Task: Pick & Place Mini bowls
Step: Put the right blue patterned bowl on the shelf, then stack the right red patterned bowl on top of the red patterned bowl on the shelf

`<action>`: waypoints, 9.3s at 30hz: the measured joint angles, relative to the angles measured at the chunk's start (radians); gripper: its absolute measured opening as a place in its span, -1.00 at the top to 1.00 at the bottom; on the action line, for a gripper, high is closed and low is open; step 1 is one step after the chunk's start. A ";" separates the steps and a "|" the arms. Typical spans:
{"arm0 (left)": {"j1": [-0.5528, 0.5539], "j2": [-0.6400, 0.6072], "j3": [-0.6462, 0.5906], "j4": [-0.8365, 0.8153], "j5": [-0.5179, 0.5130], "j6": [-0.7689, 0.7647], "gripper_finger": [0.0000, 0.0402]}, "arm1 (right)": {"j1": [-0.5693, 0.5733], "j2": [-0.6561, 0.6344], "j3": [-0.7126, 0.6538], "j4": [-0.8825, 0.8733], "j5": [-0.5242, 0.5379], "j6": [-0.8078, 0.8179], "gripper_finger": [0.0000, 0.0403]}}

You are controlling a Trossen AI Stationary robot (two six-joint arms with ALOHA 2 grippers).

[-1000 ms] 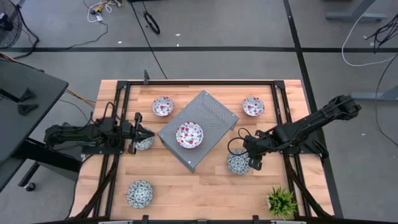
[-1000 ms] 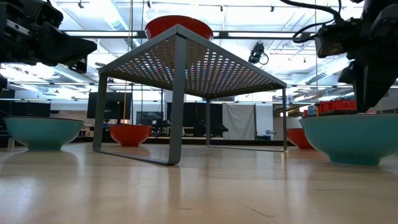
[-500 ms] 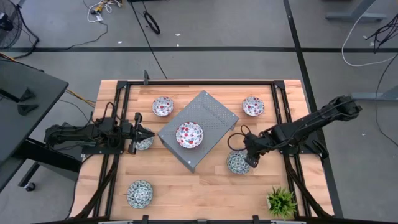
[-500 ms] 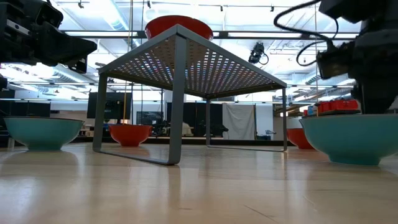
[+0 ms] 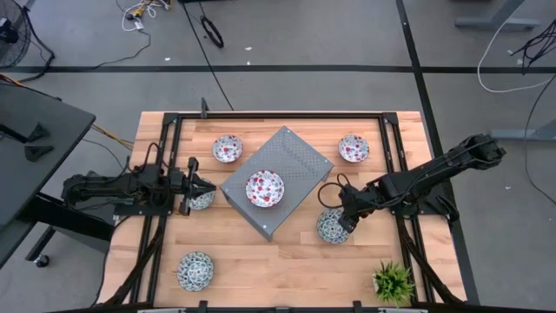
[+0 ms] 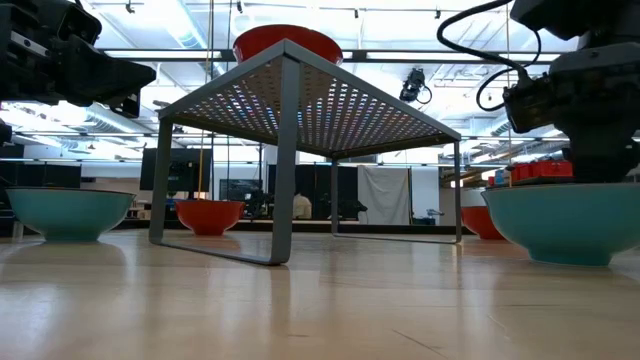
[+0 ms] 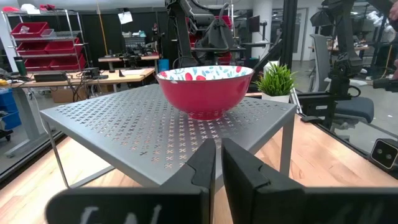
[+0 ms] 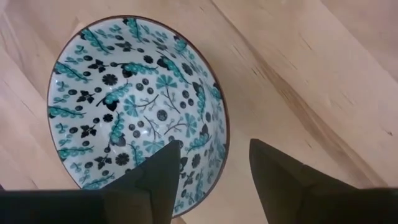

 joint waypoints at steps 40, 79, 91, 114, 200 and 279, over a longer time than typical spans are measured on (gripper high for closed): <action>0.000 0.000 0.000 0.000 0.000 0.000 0.85 | 0.000 0.043 0.000 -0.001 0.010 0.028 0.53; 0.000 0.000 0.000 0.000 0.000 0.000 0.85 | 0.000 -0.071 -0.001 0.002 -0.058 0.042 0.99; 0.000 0.000 0.000 0.000 0.000 0.000 0.85 | -0.031 -0.124 0.150 -0.064 -0.059 -0.055 1.00; 0.000 0.000 0.000 0.000 0.000 0.000 0.85 | -0.276 -0.096 0.517 -0.233 -0.060 -0.243 1.00; 0.000 0.000 0.000 0.000 0.000 0.000 0.85 | -0.685 0.290 0.737 -0.246 -0.243 -0.229 0.71; 0.000 0.000 0.000 0.000 0.000 0.000 0.85 | -0.679 -0.089 0.563 -0.428 -0.171 -0.463 -0.03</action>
